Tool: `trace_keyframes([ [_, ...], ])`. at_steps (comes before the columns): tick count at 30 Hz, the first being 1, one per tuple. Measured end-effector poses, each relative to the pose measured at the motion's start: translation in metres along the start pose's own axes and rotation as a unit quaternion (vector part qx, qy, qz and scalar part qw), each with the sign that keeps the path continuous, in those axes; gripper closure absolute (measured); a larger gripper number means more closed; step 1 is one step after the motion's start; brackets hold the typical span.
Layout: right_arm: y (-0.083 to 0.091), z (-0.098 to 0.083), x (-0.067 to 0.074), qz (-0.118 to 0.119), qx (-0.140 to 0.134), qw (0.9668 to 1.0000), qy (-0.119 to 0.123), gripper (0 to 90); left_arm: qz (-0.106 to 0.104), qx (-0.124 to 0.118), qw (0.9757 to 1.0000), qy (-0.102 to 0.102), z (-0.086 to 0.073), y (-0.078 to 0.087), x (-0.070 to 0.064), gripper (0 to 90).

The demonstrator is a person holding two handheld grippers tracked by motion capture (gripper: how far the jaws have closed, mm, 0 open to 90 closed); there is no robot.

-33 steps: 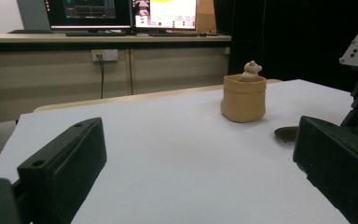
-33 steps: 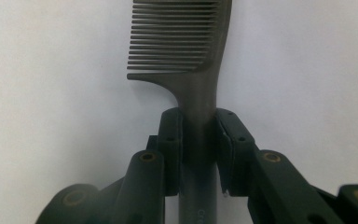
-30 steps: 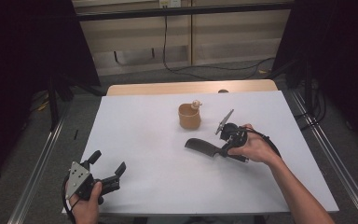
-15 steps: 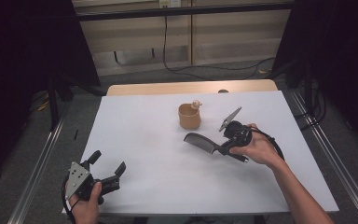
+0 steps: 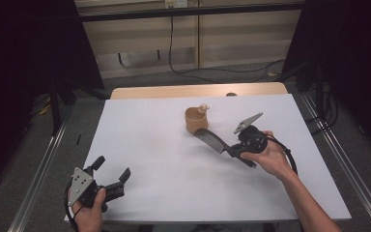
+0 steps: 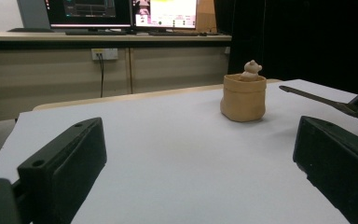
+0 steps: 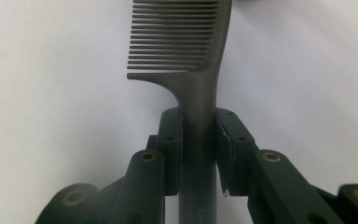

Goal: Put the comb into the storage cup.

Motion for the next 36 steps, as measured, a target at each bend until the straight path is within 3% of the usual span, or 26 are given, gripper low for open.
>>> trace_keyframes([
  [10, 0.011, 0.001, -0.006, -0.019, -0.062, 0.9975, -0.03, 72.9, -0.003, -0.003, 1.0, 0.003, 0.0, -0.001, -0.001, 2.8],
  [16, 0.013, 0.004, -0.011, -0.01, -0.095, 0.9936, -0.061, 72.9, -0.002, -0.003, 1.0, 0.003, 0.0, -0.001, -0.001, 2.8],
  [20, 0.014, 0.006, -0.012, -0.01, -0.112, 0.9914, -0.068, 72.8, -0.005, -0.003, 1.0, 0.004, 0.0, -0.001, -0.002, 2.8],
  [29, 0.019, 0.012, -0.015, -0.028, -0.164, 0.9821, -0.087, 72.8, -0.005, -0.002, 1.0, 0.003, 0.0, -0.001, -0.002, 2.8],
  [36, 0.025, 0.018, -0.016, -0.034, -0.207, 0.9726, -0.101, 72.8, -0.005, -0.003, 1.0, 0.004, 0.0, -0.001, -0.002, 2.8],
])
Point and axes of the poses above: each handheld gripper's, and its own axes: y roughly backward along the jaws, z roughly out of its top, x roughly to its left, the point moved 6 cm from there along -y, roughly forward along the jaws, and after that the axes turned 12 degrees about -z, right-handed, at the moved point
